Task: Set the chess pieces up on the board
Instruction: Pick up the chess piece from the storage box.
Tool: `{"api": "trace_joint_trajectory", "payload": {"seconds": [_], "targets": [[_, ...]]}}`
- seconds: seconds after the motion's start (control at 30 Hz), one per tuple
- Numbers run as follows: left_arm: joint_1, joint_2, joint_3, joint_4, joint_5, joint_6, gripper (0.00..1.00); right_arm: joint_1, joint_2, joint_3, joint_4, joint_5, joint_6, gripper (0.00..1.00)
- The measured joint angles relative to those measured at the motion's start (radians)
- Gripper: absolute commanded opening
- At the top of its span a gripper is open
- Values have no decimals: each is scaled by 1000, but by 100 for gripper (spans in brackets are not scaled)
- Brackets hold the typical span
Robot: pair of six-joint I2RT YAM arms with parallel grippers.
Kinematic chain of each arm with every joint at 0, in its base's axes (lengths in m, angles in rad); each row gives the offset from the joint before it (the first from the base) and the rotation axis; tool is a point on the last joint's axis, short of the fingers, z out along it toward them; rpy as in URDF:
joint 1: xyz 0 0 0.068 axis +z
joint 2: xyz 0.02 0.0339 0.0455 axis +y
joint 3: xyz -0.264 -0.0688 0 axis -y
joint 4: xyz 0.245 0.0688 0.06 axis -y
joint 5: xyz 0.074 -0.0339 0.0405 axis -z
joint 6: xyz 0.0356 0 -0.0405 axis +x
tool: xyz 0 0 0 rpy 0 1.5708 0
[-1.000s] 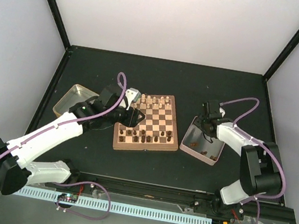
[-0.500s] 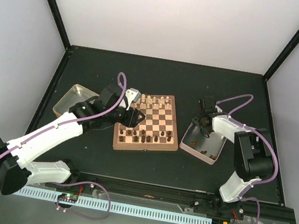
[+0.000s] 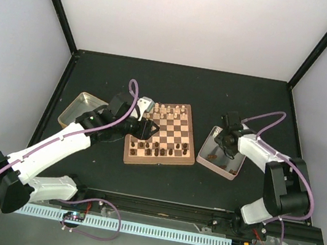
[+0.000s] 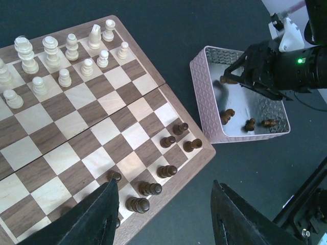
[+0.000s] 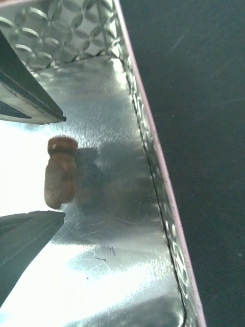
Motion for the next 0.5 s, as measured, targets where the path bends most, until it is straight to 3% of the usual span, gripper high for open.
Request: {"api": "trace_joint_trajectory", "payload": {"seconds": [0.17,0.5], "targets": [[0,0,0,1,9,0,51,0,-17,-2,10,3,16,55],[0,-12,-3,1,9,4,52,0,47,3,22,10,49,52]]}}
